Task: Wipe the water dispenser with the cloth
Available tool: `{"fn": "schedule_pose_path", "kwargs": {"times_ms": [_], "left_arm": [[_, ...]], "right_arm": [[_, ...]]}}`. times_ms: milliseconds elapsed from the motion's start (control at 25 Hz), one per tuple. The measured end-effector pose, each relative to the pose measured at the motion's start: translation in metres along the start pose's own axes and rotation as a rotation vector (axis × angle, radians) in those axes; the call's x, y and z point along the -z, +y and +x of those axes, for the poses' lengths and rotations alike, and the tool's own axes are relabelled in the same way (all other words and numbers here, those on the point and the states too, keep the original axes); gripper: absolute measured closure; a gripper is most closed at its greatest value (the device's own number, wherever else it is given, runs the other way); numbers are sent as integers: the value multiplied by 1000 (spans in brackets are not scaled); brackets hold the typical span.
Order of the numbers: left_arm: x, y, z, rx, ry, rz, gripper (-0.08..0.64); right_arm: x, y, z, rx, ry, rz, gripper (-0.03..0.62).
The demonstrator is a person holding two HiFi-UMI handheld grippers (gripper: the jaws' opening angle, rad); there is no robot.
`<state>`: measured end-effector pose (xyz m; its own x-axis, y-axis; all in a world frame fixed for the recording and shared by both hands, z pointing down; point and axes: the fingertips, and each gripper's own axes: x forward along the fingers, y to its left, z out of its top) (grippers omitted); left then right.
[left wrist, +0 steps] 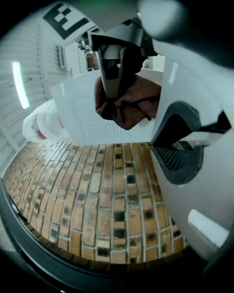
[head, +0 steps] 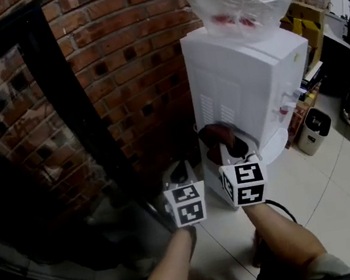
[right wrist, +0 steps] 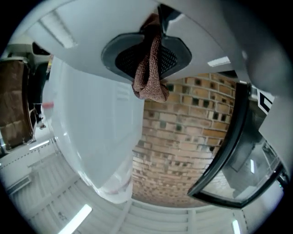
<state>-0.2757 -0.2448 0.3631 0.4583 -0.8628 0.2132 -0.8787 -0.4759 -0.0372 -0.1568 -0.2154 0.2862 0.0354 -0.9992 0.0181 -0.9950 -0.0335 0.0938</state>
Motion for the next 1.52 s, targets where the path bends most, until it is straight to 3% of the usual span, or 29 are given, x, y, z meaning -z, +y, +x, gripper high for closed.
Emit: {"fn": "schedule_pose_path", "kwargs": {"times_ms": [160, 360, 560, 720, 1040, 1520], "left_arm": [[-66, -8, -19, 48, -83, -7, 560], [-155, -14, -38, 85, -208, -10, 560], [-225, -26, -55, 112, -295, -2, 560], [-258, -43, -66, 134, -338, 35, 560], [-245, -51, -54, 133, -289, 34, 560], [-166, -45, -29, 123, -174, 7, 560]], "right_arm": [[-80, -6, -12, 10, -101, -14, 537], [-152, -20, -24, 55, -195, -29, 537], [-205, -34, -32, 107, -257, -41, 537], [-226, -50, -35, 159, -255, -41, 537], [-208, -61, -26, 195, -175, -64, 537], [-121, -53, -16, 193, -43, -34, 537]]}}
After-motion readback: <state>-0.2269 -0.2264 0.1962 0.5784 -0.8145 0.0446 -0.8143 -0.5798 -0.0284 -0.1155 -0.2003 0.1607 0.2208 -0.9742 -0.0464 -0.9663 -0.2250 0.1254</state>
